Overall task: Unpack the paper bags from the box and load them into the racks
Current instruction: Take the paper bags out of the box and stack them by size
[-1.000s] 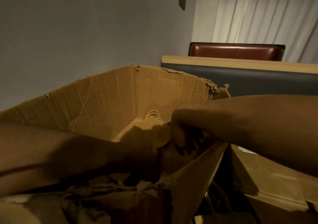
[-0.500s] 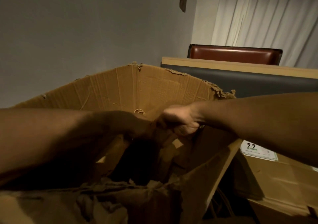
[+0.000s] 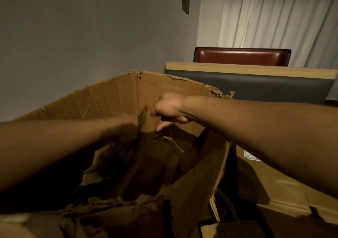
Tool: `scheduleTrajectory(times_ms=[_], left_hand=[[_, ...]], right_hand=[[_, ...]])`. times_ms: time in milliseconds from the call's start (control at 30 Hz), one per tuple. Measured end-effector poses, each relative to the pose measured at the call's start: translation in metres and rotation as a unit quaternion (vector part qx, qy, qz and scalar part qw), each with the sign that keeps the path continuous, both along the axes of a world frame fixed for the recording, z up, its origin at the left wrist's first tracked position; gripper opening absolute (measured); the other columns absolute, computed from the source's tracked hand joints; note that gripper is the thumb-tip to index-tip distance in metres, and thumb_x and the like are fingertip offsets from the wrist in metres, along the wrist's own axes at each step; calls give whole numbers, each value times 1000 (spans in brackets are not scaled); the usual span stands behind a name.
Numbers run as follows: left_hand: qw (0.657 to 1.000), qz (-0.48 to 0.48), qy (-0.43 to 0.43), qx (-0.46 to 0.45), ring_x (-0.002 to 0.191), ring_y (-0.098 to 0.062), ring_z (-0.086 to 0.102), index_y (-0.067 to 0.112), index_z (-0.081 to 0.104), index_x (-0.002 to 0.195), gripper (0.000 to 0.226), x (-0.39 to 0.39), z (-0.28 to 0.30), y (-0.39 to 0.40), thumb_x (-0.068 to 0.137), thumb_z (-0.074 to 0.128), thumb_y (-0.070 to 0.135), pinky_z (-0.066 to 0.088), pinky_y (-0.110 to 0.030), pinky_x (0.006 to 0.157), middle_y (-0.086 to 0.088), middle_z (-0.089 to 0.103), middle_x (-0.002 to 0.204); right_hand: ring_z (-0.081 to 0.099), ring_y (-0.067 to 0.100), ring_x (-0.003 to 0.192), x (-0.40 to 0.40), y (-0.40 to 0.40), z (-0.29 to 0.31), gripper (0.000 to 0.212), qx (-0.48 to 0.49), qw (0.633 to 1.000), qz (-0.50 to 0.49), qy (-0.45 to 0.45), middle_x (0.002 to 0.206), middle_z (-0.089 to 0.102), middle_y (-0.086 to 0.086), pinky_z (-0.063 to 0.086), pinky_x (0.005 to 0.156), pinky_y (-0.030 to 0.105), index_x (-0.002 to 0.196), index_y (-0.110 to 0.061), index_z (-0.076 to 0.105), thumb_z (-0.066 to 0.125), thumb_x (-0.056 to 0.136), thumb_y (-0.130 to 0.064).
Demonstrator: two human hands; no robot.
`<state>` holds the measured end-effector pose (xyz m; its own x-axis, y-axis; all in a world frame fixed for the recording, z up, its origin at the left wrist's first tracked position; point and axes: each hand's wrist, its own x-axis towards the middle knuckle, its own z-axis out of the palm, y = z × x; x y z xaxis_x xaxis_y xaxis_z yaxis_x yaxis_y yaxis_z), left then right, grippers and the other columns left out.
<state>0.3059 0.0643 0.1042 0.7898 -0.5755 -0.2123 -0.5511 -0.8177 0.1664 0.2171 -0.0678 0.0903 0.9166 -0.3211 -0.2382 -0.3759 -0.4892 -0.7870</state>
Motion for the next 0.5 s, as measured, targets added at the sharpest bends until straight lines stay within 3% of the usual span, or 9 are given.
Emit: scheduleTrajectory(times_ms=[100, 200, 267, 333, 400, 500], left_hand=[[997, 26, 13, -73, 67, -16, 51, 13, 56, 74, 23, -5, 7, 8, 95, 61, 17, 42, -29, 58, -8, 59, 82], [980, 26, 36, -194, 71, -20, 56, 11, 61, 82, 17, -16, 28, 16, 96, 59, 20, 44, -29, 58, -4, 59, 80], [922, 53, 166, -345, 73, -26, 62, 9, 66, 91, 15, -25, 44, 24, 95, 58, 20, 53, -33, 69, -9, 67, 89], [841, 54, 286, -456, 68, -24, 66, 10, 66, 93, 17, -45, 61, 36, 96, 51, 17, 58, -33, 66, -13, 66, 93], [770, 43, 342, -537, 62, -21, 69, 11, 64, 89, 24, -65, 71, 46, 98, 43, 18, 59, -31, 57, -11, 68, 84], [689, 6, 378, -618, 65, -22, 72, 12, 67, 87, 35, -97, 81, 71, 102, 38, 24, 59, -30, 52, -8, 72, 79]], right_hand=[[73, 21, 87, -13, 11, 28, 6, -132, 985, -60, -90, 96, 69, 8, 60, 68, 27, 96, -10, 64, 61, 96, -15], [67, 24, 89, -33, 28, 47, 11, -272, 933, -84, -221, 91, 69, 6, 50, 69, 29, 90, -11, 69, 60, 94, -15], [65, 24, 89, -51, 46, 51, 17, -318, 888, -78, -323, 95, 71, 6, 48, 72, 29, 100, -14, 71, 55, 95, -16], [67, 26, 94, -73, 66, 48, 25, -377, 838, -28, -394, 101, 73, 4, 53, 79, 36, 116, -20, 67, 54, 95, -17], [66, 28, 104, -96, 82, 39, 38, -442, 796, 37, -412, 114, 72, 4, 53, 86, 42, 132, -24, 59, 57, 94, -18], [59, 29, 122, -134, 93, 29, 45, -474, 758, 130, -430, 130, 65, 10, 48, 103, 47, 137, -15, 56, 57, 93, -19]])
